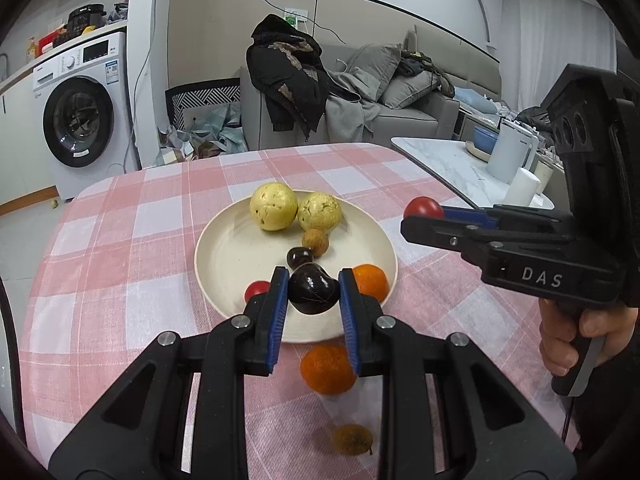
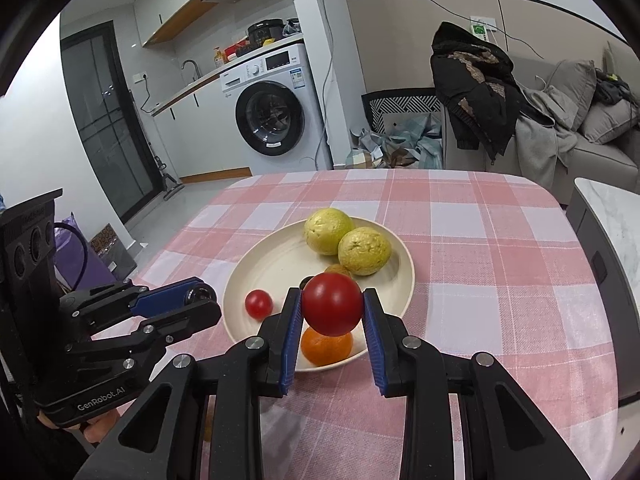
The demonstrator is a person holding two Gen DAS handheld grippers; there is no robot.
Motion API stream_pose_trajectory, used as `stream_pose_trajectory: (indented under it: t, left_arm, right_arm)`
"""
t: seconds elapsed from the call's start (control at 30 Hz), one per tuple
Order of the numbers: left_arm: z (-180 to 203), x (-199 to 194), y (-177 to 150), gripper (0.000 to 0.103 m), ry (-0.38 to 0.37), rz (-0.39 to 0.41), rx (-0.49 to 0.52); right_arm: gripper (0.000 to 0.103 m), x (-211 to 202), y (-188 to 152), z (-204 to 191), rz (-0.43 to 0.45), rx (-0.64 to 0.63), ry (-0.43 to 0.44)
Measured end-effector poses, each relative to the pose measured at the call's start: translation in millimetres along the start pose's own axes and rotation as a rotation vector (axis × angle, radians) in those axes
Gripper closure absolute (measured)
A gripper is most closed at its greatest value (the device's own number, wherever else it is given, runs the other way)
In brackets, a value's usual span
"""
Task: Organize fruits
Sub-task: 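Carry the plum and tomato onto the cream plate and open both tools, then withdraw both open tools from the plate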
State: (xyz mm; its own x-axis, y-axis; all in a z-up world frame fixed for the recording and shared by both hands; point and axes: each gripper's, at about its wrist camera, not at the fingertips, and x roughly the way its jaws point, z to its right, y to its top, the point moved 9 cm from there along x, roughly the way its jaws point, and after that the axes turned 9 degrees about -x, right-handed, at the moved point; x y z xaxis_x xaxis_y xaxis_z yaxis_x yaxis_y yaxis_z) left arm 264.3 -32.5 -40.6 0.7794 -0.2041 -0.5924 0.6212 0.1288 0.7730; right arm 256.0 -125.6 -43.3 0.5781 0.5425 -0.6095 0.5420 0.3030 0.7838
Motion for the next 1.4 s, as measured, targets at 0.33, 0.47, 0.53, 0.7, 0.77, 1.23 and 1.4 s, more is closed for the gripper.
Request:
stream_pose_trajectory:
  t: [0.33, 0.47, 0.53, 0.7, 0.77, 1.23, 1.4]
  left_arm:
    - [-9, 33, -3, 0.081, 0.040, -0.033, -0.017]
    - [-12, 42, -7, 0.081, 0.037, -0.040, -0.014]
    - [-13, 47, -9, 0.081, 0.035, -0.050, -0.013]
    - [-13, 55, -13, 0.081, 0.040, -0.061, 0.000]
    - [-14, 58, -15, 0.081, 0.040, -0.068, -0.001]
    - [-17, 45, -15, 0.045, 0.052, -0.046, 0.011]
    - [-23, 21, -12, 0.017, 0.083, 0.004, -0.001]
  right_arm:
    - [0.072, 25, -14, 16, -0.049, 0.066, -0.005]
    - [0.072, 33, -18, 24, -0.056, 0.089, -0.021]
    - [0.072, 38, -20, 28, -0.070, 0.101, -0.022]
    - [0.072, 43, -22, 30, -0.077, 0.099, -0.023]
    - [0.072, 44, -23, 28, -0.078, 0.094, -0.023]
    - [0.047, 30, -18, 27, -0.030, 0.065, -0.043]
    - [0.006, 14, -17, 23, -0.003, 0.026, -0.071]
